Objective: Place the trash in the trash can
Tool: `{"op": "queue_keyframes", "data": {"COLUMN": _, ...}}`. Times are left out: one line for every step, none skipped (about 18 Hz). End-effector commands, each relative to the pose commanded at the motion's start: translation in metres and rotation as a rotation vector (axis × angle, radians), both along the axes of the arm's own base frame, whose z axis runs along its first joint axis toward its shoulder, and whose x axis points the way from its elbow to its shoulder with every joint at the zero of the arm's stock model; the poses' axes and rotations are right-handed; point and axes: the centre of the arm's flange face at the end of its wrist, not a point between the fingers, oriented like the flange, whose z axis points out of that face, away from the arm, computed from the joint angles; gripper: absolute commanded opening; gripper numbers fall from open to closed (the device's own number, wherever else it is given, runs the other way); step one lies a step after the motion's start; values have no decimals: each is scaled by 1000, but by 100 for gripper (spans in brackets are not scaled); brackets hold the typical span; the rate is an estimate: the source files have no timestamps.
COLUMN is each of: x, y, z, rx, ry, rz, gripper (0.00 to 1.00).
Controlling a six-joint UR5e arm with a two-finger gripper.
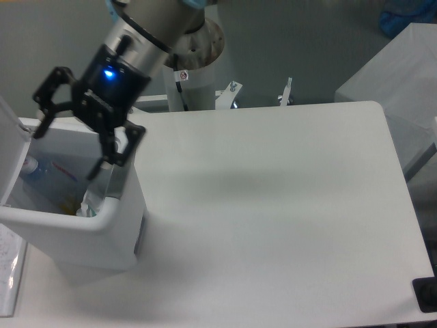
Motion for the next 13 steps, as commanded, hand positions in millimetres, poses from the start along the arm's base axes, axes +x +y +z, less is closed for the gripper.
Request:
{"op": "queue_keyframes", "data": {"x": -19, "y": -7, "z": -8, "rx": -8, "ry": -5, "rz": 25, "gripper": 100}}
{"op": "queue_keyframes", "data": {"x": -37, "y": -13, "z": -16, "rx": -13, "ry": -5, "rz": 45, "gripper": 100}}
{"op": "queue_keyframes", "data": {"x": -58, "y": -18, "z": -30, "rx": -26, "ry": -14, "rz": 68, "gripper": 100}}
{"op": "queue_keyframes", "data": {"x": -76, "y": -23, "z": -44, "rx": -41, "ry": -23, "rz": 87, "gripper": 100}}
{"op": "queue_keyframes", "data": {"x": -91, "y": -26, "z": -56, "rx": -61, "ry": -22, "rz": 104, "gripper": 100}}
{"op": "queue_keyframes", "data": {"x": -106, "y": -31, "z": -68, "rx": -86, "ry": -12, "rz": 121, "gripper": 100}}
{"op": "queue_keyframes", "data": {"x": -119, "y": -36, "z": -80, "rx": -117, "ry": 2, "rz": 138, "gripper": 100}}
{"op": "queue_keyframes", "data": {"x": -130, "y": -40, "z": -89, "rx": -151, "ry": 31, "rz": 148, "gripper": 100}}
{"op": "queue_keyframes", "data": {"x": -140, "y": -45, "z": -98, "rx": -186, "ry": 69, "rz": 154, "gripper": 100}}
{"op": "queue_keyframes", "data": {"x": -150, "y": -52, "z": -107, "rx": -230, "ry": 108, "rz": 160, "gripper": 100}}
{"op": "queue_keyframes", "data": {"x": -160, "y": -62, "z": -116, "rx": -272, "ry": 138, "rz": 171, "gripper": 100}}
{"op": "queue_keyframes", "data": {"x": -172, "y": -70, "z": -127, "rx": -316, "ry": 156, "rz": 177, "gripper": 100}}
{"op": "queue_keyframes", "data": {"x": -181, "y": -77, "z": -136, "rx": -345, "ry": 173, "rz": 175, "gripper": 100}}
